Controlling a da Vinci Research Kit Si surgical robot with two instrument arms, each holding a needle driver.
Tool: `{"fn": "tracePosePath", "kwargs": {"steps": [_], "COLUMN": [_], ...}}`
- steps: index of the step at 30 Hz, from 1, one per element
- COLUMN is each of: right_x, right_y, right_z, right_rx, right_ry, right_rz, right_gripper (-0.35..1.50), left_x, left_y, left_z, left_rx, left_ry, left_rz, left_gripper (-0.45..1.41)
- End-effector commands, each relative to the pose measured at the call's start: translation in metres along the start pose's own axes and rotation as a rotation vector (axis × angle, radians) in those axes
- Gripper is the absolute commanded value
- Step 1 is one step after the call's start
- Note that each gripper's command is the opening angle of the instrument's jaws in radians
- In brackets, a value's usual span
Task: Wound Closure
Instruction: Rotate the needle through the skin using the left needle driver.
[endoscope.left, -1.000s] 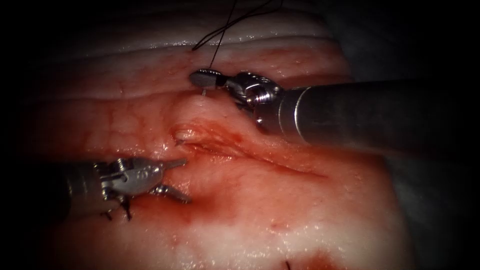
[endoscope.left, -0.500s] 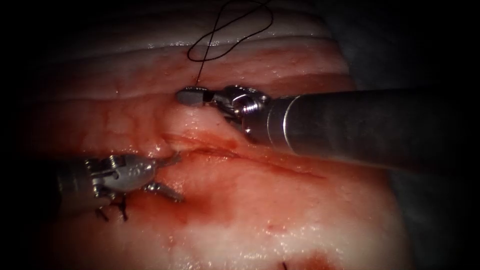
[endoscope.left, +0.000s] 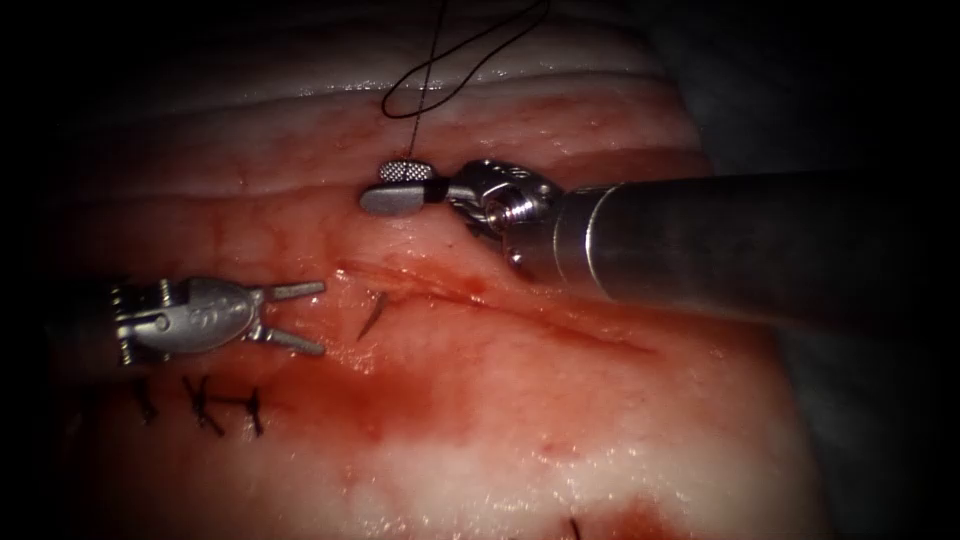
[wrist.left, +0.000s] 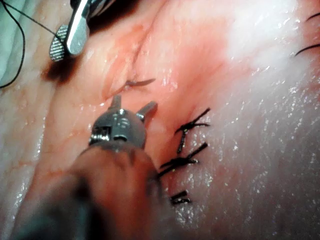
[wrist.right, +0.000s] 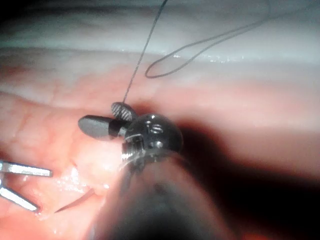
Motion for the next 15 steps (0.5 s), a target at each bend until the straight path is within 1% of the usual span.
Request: {"fn": "tracePosePath", "kwargs": {"steps": [1, 4, 7, 10, 11, 15], "right_x": [0.0005, 0.0009, 0.0013, 0.0014, 0.0014, 0.0013], "right_y": [0.0008, 0.0013, 0.0015, 0.0016, 0.0016, 0.0016], "right_z": [0.0003, -0.0002, -0.0005, -0.0007, -0.0007, -0.0007], "right_rx": [-0.006, -0.006, 0.004, 0.004, 0.004, 0.002], "right_ry": [0.011, 0.023, 0.040, 0.043, 0.043, 0.045], "right_rz": [0.000, 0.001, 0.002, 0.003, 0.003, 0.003], "right_gripper": [0.47, 0.31, 0.20, 0.10, 0.05, -0.03], "left_x": [0.0000, 0.0004, 0.0007, 0.0008, 0.0008, 0.0008], "left_y": [-0.0004, -0.0005, -0.0003, 0.0000, 0.0000, 0.0002], "left_z": [0.0011, 0.0020, 0.0031, 0.0040, 0.0043, 0.0050], "left_rx": [-0.007, -0.035, -0.067, -0.080, -0.083, -0.097], "left_ry": [0.013, 0.043, 0.079, 0.097, 0.101, 0.118], "left_rz": [0.019, 0.085, 0.132, 0.166, 0.171, 0.189], "left_gripper": [0.09, 0.06, 0.06, 0.06, 0.07, 0.17]}}
